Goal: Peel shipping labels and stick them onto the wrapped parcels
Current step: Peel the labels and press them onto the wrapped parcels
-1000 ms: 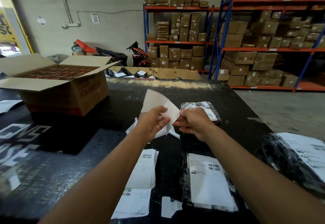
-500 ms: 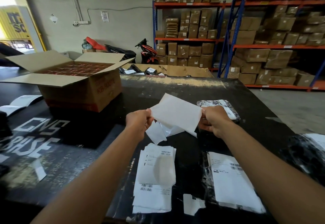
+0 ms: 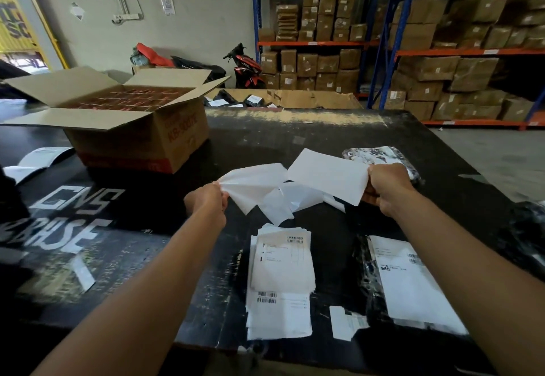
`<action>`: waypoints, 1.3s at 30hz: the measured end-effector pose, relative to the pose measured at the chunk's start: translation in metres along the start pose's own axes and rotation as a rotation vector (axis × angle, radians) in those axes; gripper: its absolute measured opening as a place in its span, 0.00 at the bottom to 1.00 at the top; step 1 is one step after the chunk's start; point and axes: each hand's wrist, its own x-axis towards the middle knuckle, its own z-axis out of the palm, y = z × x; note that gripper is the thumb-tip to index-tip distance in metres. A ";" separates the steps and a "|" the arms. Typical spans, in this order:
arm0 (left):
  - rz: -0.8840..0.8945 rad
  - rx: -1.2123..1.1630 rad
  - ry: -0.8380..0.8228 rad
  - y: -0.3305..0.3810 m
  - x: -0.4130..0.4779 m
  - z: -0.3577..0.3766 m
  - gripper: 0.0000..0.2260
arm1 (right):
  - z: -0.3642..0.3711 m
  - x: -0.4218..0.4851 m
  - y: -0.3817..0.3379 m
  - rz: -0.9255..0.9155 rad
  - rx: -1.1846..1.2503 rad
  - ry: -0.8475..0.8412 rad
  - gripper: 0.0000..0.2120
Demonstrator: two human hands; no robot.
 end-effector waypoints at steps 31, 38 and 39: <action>0.451 1.081 -0.142 -0.056 0.047 0.117 0.07 | 0.062 0.101 -0.043 -0.236 -0.316 -0.236 0.10; -0.215 0.276 -0.690 -0.019 0.003 0.143 0.21 | 0.066 0.086 -0.031 -0.810 -0.800 -0.242 0.09; -0.282 0.231 -0.719 -0.016 0.000 0.145 0.24 | 0.066 0.080 -0.027 -0.871 -0.853 -0.246 0.09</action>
